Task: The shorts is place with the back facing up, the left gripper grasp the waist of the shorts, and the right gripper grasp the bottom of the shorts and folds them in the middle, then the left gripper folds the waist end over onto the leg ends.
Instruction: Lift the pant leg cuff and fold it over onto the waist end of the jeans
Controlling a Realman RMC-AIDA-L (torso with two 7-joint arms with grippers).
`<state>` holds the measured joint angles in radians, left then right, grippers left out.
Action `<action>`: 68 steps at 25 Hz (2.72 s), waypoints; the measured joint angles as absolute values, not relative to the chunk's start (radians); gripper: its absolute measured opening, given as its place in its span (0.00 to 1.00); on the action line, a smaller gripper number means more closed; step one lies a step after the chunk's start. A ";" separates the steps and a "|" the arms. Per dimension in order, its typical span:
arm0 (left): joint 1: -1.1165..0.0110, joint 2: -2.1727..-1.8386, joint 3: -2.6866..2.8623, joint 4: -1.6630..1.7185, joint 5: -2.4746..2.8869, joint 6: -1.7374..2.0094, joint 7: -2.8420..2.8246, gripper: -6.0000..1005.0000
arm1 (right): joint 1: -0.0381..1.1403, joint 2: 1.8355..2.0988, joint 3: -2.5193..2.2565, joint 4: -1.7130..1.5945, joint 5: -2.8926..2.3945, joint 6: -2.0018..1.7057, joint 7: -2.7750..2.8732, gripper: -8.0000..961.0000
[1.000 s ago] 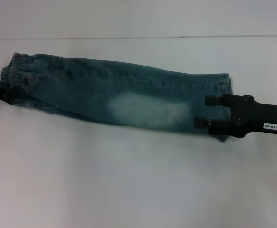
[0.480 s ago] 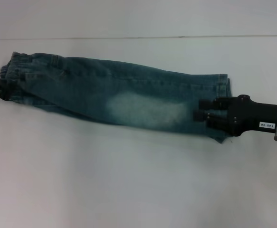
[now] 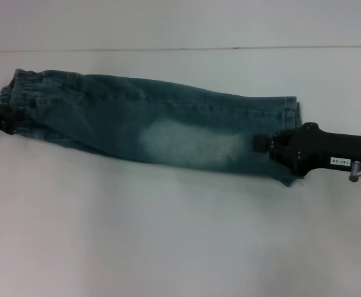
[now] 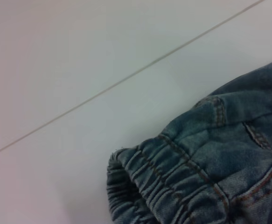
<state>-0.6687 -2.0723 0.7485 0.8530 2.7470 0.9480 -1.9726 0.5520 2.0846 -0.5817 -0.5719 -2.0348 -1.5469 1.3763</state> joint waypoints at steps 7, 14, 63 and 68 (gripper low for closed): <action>-0.660 -2.085 0.749 0.921 2.741 0.999 -1.973 0.07 | 0.553 2.085 -0.581 -0.564 -2.032 -1.530 1.375 0.04; -0.660 -2.116 0.755 1.157 2.741 1.188 -1.974 0.07 | 0.563 2.087 -0.580 -0.486 -1.960 -1.416 1.333 0.04; -0.894 -2.160 0.957 1.598 2.529 1.618 -2.258 0.09 | 0.981 2.121 0.055 0.473 -1.757 -0.595 0.185 0.04; -0.876 -2.160 0.957 1.595 2.530 1.627 -2.251 0.09 | 0.976 2.121 0.066 0.472 -1.827 -0.583 0.238 0.04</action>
